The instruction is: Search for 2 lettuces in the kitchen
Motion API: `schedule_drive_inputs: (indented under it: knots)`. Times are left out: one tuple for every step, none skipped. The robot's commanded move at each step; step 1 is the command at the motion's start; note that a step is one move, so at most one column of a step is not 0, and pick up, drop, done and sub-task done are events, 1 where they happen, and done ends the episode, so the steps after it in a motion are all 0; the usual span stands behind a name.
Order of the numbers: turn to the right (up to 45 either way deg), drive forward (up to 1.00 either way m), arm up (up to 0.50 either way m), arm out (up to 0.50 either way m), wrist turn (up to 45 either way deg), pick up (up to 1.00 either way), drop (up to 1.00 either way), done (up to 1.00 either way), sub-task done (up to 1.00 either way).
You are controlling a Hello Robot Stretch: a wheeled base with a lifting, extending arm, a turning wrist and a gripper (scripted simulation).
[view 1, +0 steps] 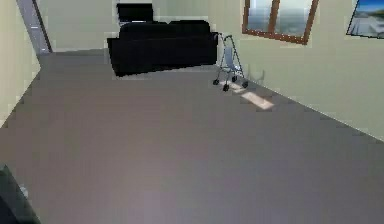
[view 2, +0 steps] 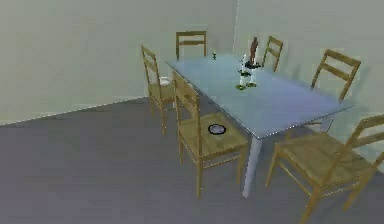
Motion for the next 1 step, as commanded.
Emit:
schedule_drive_inputs:
  knots:
    - [-24.0,0.0,0.0,0.0,0.0,0.0,0.0,0.0,0.0]
